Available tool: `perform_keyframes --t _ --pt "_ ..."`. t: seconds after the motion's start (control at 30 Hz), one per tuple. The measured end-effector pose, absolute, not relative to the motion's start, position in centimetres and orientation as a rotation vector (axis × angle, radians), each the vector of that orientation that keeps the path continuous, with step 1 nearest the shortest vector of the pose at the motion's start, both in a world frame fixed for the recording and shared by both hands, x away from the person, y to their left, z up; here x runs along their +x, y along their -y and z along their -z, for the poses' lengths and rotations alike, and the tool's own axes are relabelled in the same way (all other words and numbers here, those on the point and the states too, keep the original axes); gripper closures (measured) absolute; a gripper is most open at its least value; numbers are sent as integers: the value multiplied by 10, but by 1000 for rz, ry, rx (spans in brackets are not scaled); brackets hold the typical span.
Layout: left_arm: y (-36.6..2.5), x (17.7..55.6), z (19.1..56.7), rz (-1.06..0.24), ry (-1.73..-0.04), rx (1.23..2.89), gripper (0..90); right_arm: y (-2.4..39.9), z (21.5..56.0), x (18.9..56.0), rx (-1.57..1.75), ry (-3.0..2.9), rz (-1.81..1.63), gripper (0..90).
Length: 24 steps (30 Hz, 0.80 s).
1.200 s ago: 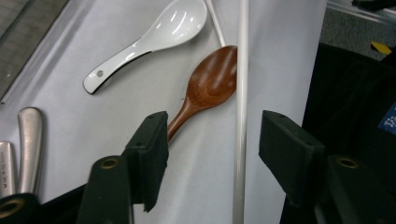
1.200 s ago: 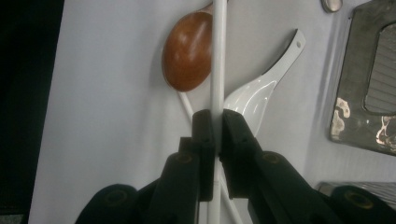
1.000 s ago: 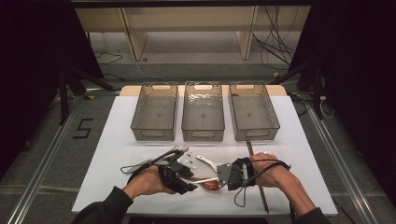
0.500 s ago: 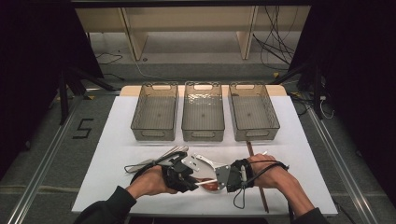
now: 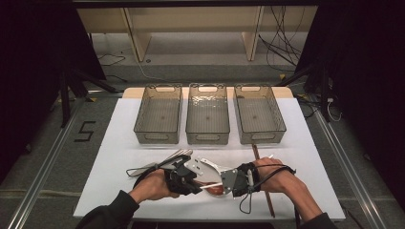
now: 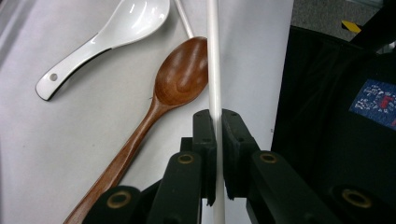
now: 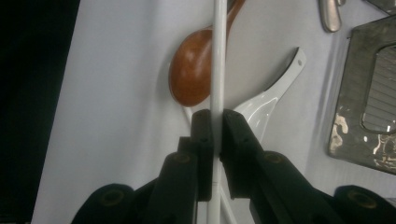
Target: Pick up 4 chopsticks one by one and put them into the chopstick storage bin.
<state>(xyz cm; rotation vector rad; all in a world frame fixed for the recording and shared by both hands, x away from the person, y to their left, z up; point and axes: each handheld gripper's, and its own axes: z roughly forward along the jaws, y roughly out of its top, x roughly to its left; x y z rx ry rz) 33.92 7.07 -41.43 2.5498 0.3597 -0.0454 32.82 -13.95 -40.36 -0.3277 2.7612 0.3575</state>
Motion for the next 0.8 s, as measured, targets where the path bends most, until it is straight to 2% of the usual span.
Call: perform_keyframes --t 0.17,0.2,0.23,0.33,0.57,0.8 --pt "-79 343 413 33 -377 2534 850 154 392 333 -223 -2761 -416 606" --pt "-79 343 413 33 -377 2534 850 154 392 333 -223 -2761 -416 606" --pt "-81 344 412 12 -390 2531 850 162 385 336 -153 -2747 -467 545" --pt "-84 345 411 9 -394 2525 850 175 376 340 -87 -2742 -529 475" --pt "-95 351 405 -46 -453 2492 850 197 373 348 42 -2730 -561 399" --pt "-111 359 398 -115 -535 2458 850 216 384 348 130 -2738 -559 372"
